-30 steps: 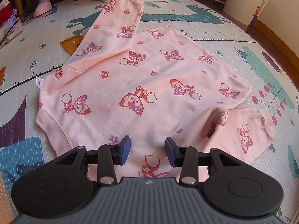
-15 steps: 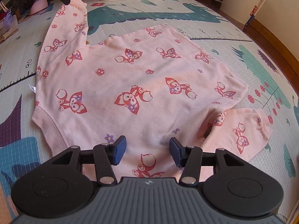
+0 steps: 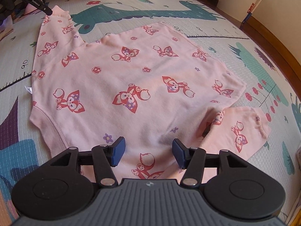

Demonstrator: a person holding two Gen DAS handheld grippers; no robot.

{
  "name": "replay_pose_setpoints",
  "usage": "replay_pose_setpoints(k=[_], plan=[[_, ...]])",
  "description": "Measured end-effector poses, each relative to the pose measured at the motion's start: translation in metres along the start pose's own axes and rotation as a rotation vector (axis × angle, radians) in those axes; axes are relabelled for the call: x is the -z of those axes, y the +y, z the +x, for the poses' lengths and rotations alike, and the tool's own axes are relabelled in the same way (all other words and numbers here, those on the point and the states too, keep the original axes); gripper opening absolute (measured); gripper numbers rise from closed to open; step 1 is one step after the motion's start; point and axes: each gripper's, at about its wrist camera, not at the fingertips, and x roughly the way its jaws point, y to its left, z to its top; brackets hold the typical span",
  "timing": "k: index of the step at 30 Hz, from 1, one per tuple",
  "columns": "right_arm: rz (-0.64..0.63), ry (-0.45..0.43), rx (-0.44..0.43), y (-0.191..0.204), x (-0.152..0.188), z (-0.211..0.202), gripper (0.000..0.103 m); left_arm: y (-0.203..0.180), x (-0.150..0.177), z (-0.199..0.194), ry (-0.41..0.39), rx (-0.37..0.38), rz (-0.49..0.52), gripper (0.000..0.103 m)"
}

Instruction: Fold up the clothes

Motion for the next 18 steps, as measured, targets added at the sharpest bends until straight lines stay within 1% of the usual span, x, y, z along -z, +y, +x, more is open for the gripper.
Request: replay_pose_setpoints(k=[4, 8, 11, 13, 14, 15, 16, 18], plan=[[0.002, 0.001, 0.002, 0.000, 0.000, 0.000, 0.057, 0.000, 0.007, 0.007, 0.019, -0.012, 0.011, 0.003], [0.002, 0.001, 0.004, 0.000, 0.001, 0.000, 0.057, -0.002, 0.014, 0.016, 0.054, -0.033, 0.030, 0.003], [0.000, 0.003, 0.005, -0.001, 0.000, 0.000, 0.057, 0.003, 0.013, 0.017, 0.068, -0.029, 0.005, 0.004], [0.004, 0.006, 0.005, -0.002, 0.000, 0.000, 0.058, 0.007, 0.010, 0.017, 0.079, -0.036, -0.020, 0.017], [0.007, 0.008, 0.005, -0.003, 0.000, 0.000, 0.060, 0.008, 0.010, 0.016, 0.081, -0.043, -0.027, 0.019], [0.010, 0.010, 0.003, -0.003, -0.001, -0.001, 0.061, 0.008, 0.009, 0.015, 0.081, -0.059, -0.028, 0.025], [0.010, 0.007, -0.004, -0.004, -0.001, -0.002, 0.061, 0.007, 0.009, 0.013, 0.071, -0.077, -0.032, 0.028], [0.002, -0.017, -0.030, -0.004, 0.000, -0.010, 0.060, 0.003, 0.007, 0.007, 0.045, -0.106, -0.035, 0.028]])
